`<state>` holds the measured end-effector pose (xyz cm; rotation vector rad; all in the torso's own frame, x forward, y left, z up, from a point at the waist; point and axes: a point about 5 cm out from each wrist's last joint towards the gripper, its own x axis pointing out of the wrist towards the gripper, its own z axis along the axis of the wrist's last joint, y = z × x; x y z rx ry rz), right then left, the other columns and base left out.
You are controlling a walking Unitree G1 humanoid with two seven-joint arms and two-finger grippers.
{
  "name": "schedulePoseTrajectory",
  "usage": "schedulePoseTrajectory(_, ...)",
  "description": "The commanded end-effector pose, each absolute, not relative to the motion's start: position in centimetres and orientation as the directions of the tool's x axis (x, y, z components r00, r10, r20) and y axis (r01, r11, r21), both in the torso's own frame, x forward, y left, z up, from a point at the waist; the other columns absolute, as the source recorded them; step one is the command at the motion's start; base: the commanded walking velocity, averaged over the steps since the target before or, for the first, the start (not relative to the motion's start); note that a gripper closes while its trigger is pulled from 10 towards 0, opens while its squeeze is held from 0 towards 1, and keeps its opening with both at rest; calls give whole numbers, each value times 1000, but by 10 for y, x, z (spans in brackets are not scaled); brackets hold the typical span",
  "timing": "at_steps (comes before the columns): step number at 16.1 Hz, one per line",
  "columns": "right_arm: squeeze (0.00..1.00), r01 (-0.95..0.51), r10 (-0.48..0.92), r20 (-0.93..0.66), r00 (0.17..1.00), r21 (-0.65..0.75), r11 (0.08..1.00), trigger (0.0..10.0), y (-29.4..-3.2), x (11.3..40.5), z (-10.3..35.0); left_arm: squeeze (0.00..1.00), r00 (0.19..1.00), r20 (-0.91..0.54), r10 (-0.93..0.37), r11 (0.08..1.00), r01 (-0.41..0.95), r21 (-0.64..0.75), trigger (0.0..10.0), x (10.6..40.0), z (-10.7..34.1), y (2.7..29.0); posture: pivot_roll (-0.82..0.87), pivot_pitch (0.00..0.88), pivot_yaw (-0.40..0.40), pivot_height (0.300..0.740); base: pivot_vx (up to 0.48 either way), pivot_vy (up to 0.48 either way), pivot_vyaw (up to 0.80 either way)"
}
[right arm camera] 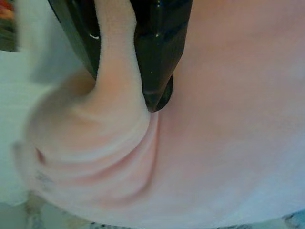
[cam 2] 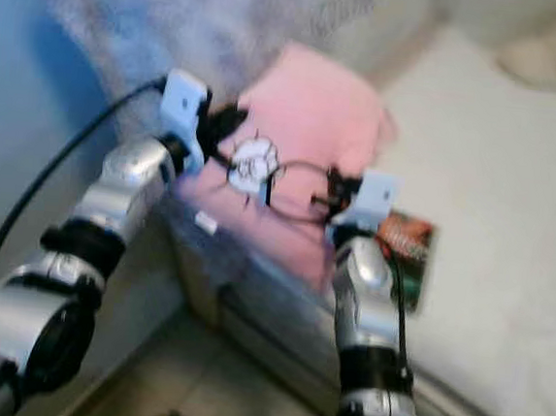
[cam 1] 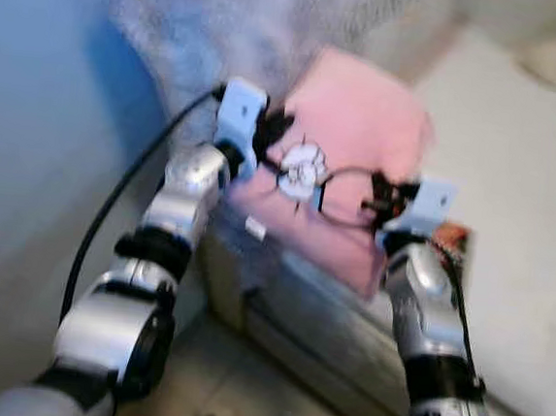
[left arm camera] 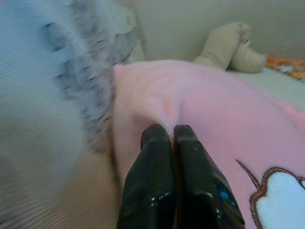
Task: Clean up the room
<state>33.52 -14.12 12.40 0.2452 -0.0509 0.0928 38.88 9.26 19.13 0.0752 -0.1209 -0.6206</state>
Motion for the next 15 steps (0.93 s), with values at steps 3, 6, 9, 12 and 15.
schedulePoseTrajectory(3,0,-70,58,70,996,180,981,10000,-152,340,129,0,799,98,-593,805,584,107,10000,390,195,81,71,0,16,740,449,0,-533)
schedulePoseTrajectory(6,0,-74,61,80,995,173,982,10000,-150,345,132,0,831,89,-550,834,538,124,10000,395,196,85,76,0,20,740,471,0,0)
schedulePoseTrajectory(9,0,-76,63,77,995,174,982,10000,-146,347,132,0,837,90,-539,838,523,155,10000,396,198,89,89,0,21,740,480,0,0)
schedulePoseTrajectory(12,0,-72,59,74,995,178,981,10000,-143,346,129,0,834,89,-545,833,526,172,10000,396,197,89,93,0,24,740,480,0,-796)
schedulePoseTrajectory(15,0,-78,65,75,995,188,979,10000,-142,346,127,0,852,71,-519,844,498,199,10000,397,195,93,95,0,24,740,480,0,0)
